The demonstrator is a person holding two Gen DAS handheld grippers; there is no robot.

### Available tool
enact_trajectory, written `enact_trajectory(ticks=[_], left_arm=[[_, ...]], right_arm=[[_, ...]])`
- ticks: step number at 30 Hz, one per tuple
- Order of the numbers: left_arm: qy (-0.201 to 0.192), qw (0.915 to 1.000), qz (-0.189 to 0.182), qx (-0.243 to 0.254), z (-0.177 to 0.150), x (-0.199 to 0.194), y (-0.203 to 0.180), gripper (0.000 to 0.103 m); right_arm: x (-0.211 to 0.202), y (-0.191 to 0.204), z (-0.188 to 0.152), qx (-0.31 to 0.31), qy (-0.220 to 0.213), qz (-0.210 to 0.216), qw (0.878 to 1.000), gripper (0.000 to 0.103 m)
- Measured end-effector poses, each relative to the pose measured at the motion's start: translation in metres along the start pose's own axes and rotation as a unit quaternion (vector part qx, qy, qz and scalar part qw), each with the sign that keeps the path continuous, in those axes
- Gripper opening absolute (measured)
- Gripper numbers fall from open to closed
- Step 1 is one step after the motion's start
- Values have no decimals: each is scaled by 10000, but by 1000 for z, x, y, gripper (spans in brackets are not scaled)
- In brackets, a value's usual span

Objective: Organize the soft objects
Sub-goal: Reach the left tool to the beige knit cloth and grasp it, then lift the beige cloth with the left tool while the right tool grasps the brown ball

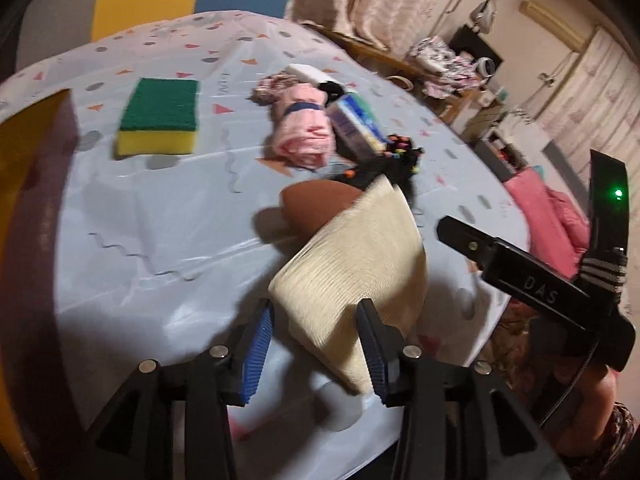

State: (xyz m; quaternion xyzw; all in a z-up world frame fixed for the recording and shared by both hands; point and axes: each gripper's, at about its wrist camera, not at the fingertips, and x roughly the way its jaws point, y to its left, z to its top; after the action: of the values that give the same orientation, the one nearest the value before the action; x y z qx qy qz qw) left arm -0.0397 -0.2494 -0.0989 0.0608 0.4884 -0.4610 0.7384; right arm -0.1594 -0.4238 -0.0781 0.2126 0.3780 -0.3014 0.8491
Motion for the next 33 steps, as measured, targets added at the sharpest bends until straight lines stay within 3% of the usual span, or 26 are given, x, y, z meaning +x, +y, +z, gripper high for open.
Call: enact_trajectory(ticks=[2,5,9,19,26,30,33], left_arm=[[74,9997,-230,38,-2,2,-1,27],[50,9996,-251,107,-3,-2,-3,19],[-87,9988,-444,-180,-2,-16,8,12],[-725,9937,-209,-824,-8,-56,37,12],[-1520,9818,-349,-1085,4,-108,46,11],[-1591,9802,-277,-1147,7,-113,54,11],[-1390,9840,-203,-1093,5,-105,54,11]], right_arm=[[-2,1,1,-26,-54,8,10000,103],[-2,3,1,-50,-58,17,10000,103],[-3,0,2,-29,-74,-22,10000,103],[-4,0,3,-10,-80,-28,10000,103],[-3,16,-1,-258,-45,312,9992,103],[-6,31,-2,-514,-113,493,9974,103],[-6,42,-1,-683,-155,579,9959,103]])
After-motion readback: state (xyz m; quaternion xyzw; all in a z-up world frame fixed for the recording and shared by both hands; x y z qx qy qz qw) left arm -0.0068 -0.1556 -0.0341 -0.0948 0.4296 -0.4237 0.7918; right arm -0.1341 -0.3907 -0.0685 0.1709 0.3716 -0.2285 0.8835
